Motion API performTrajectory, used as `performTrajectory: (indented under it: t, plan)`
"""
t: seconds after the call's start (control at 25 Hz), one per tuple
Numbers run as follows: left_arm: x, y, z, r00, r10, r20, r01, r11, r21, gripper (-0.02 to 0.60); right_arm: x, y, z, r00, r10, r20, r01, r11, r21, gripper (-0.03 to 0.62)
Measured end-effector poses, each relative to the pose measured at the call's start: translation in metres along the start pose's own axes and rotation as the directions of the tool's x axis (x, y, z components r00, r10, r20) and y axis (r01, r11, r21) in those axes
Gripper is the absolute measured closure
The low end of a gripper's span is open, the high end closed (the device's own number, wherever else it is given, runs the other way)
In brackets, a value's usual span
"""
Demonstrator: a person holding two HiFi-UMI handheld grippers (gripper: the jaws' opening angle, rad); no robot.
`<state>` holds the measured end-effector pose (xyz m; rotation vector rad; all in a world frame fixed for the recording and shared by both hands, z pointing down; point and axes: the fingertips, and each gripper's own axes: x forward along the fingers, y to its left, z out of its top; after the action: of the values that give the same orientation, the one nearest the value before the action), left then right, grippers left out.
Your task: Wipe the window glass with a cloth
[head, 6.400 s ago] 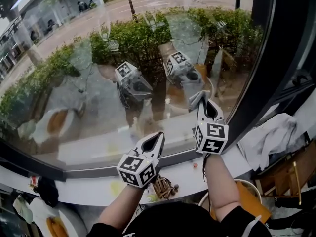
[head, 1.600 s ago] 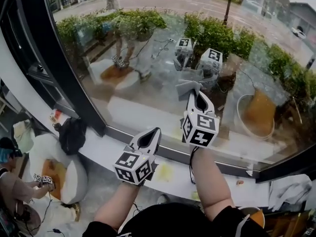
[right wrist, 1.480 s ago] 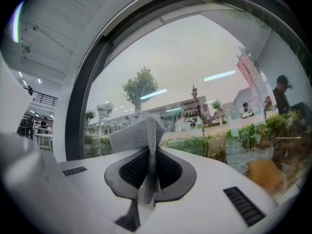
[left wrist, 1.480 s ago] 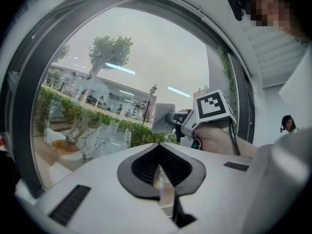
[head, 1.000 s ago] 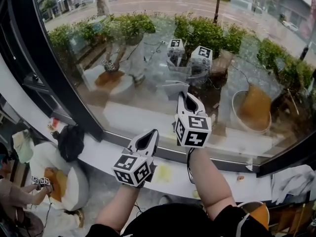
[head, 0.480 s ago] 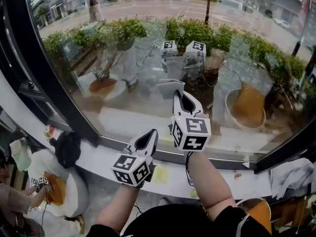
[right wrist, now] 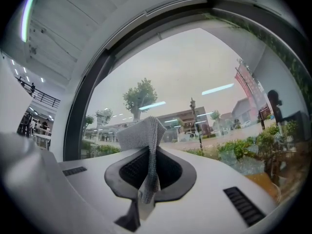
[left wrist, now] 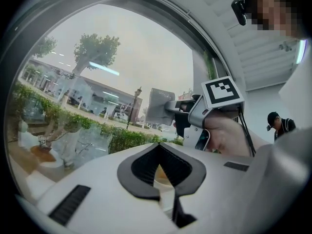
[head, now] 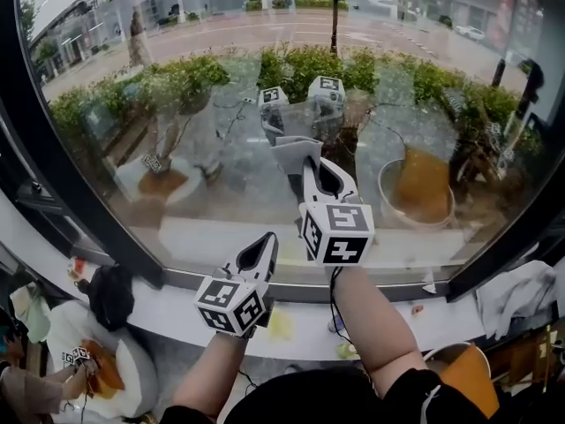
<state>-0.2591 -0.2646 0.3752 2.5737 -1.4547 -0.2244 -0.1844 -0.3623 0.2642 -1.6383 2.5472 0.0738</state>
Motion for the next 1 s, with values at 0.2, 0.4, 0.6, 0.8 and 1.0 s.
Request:
performTrajectory:
  t: [0.2,0.4,0.6,0.8,1.0]
  plan:
    - [0.013,-0.003,0.0,0.999,-0.038,-0.002,0.038,0.999,0.003,0.574,0.004,-0.007,0.005,0.999,-0.031,0.009,0.031,0.999,-0.025,0.554]
    - [0.025,-0.015,-0.006,0.997,-0.069,-0.02,0.069,0.998,0.009,0.574,0.005,-0.021,0.005,0.999,-0.052,0.004,0.052,0.998,-0.032,0.554]
    - [0.026,-0.015,-0.009,0.996,-0.079,-0.033,0.079,0.997,0.012,0.574,0.01,-0.024,0.006,0.998,-0.066,0.005,0.066,0.997,-0.029,0.554]
    - [0.025,-0.01,-0.009,0.996,-0.077,-0.035,0.077,0.997,0.008,0.574,0.017,-0.025,0.003,0.997,-0.072,-0.006,0.072,0.997,-0.026,0.554]
    - [0.025,-0.015,-0.016,0.997,-0.068,-0.041,0.068,0.998,0.003,0.574,0.017,-0.034,-0.002,0.997,-0.078,-0.016,0.078,0.997,-0.023,0.554]
